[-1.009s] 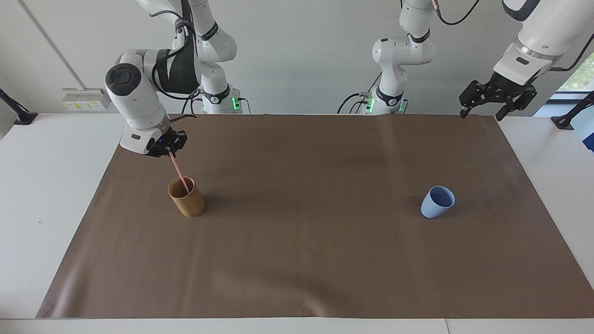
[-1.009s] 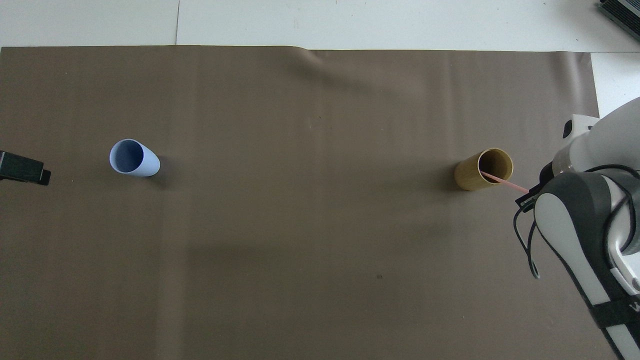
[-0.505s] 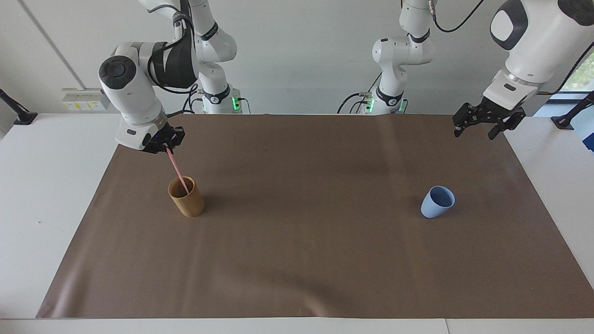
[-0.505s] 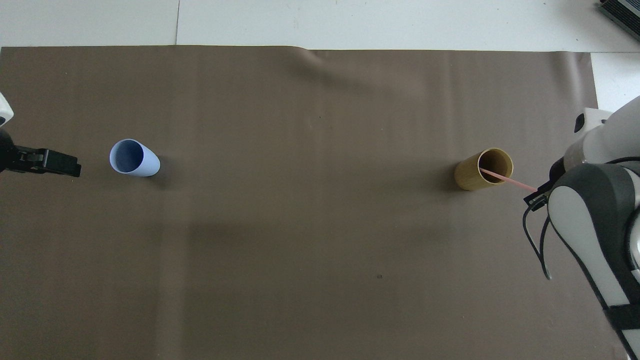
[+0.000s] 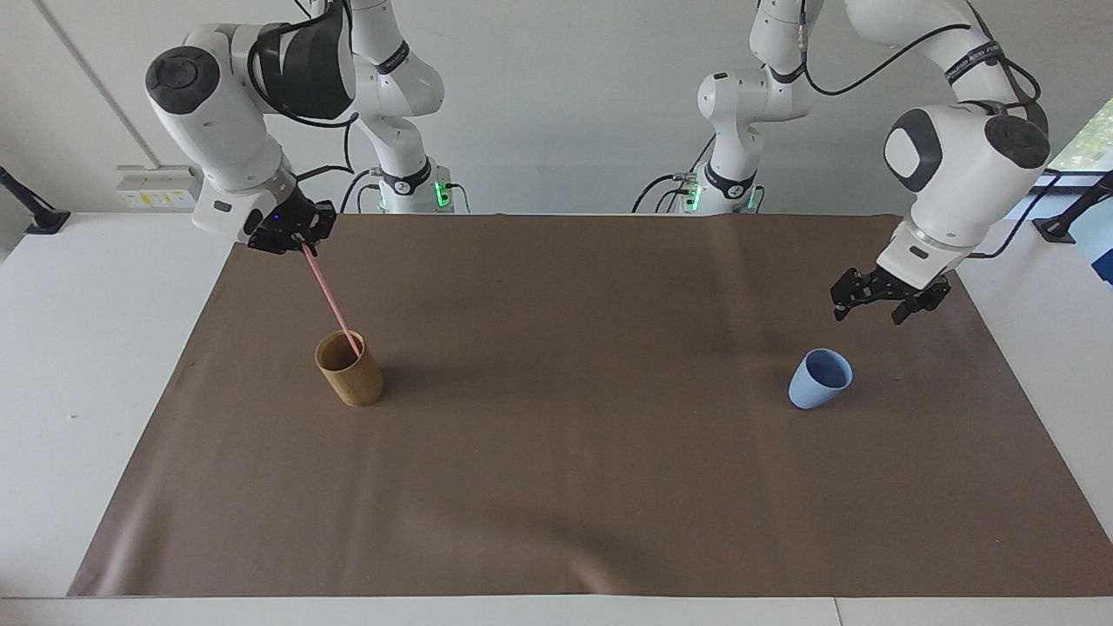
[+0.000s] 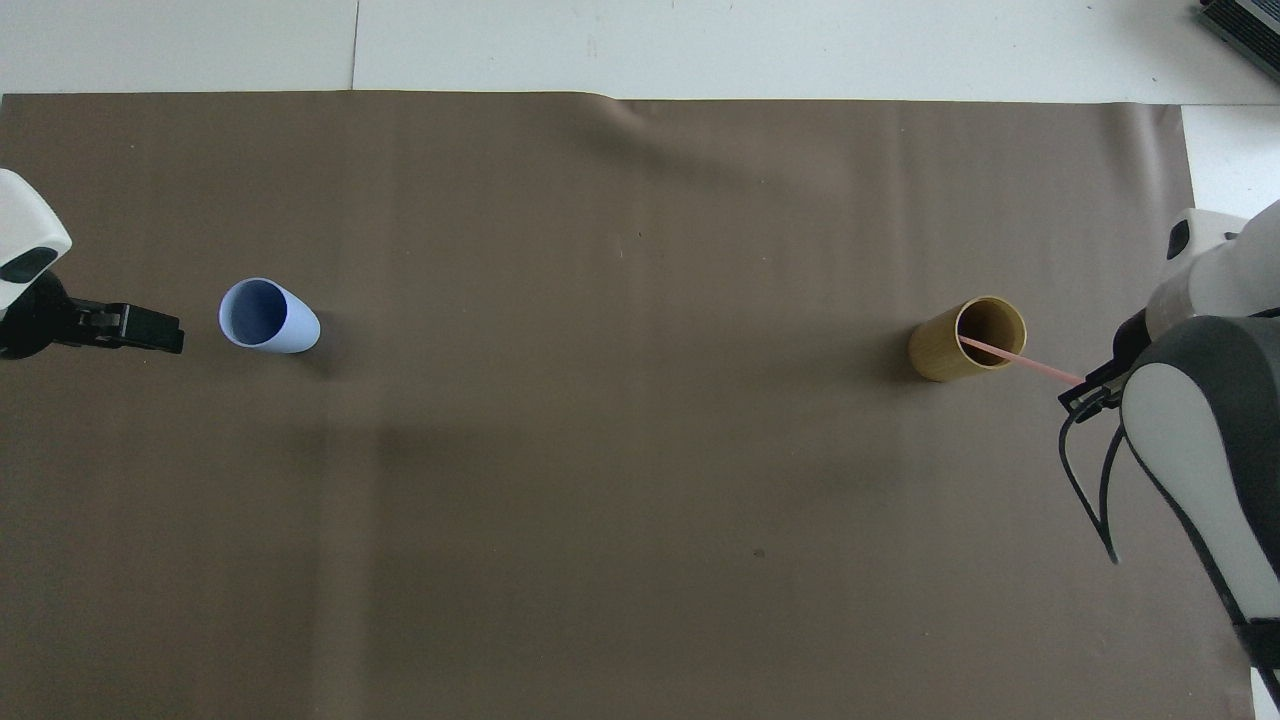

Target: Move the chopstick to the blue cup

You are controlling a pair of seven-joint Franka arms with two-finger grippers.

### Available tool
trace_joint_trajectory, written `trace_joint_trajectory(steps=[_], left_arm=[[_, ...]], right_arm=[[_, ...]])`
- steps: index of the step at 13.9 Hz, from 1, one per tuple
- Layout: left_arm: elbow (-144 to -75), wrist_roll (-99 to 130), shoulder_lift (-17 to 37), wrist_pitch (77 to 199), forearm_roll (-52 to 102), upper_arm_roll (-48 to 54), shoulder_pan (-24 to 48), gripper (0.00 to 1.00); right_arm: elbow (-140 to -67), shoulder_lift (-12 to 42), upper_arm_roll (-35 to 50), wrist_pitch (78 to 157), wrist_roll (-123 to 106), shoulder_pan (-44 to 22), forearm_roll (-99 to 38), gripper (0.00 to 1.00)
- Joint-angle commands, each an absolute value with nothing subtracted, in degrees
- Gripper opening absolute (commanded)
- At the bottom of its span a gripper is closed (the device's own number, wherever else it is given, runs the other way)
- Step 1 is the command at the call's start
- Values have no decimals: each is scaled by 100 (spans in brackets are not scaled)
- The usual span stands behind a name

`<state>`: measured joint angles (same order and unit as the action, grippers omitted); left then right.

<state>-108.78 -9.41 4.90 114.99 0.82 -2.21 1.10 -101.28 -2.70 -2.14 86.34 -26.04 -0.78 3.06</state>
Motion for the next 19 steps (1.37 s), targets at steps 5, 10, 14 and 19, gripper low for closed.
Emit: trace_joint_trajectory(steps=[5,10,14,19], left_arm=[[-10925,-1028,1212,12471,264,-176,44,99],[-10951,-1028,1433,12516,709,-176,44,77],[-11074,-1028,1389,12428,861,-176,35,15],[-10925,-1002,1241,12261,861,-176,79,0]], right_arm=[[-9256,-501,-255,7455,-2453,0,185,0],[-9176,-650,157,7251,-1024,-456,194,0],[-9228,-581,264,7339,-476,-1009,141,0],[-9422,-353,264,7681,569,-1563,-132,0]])
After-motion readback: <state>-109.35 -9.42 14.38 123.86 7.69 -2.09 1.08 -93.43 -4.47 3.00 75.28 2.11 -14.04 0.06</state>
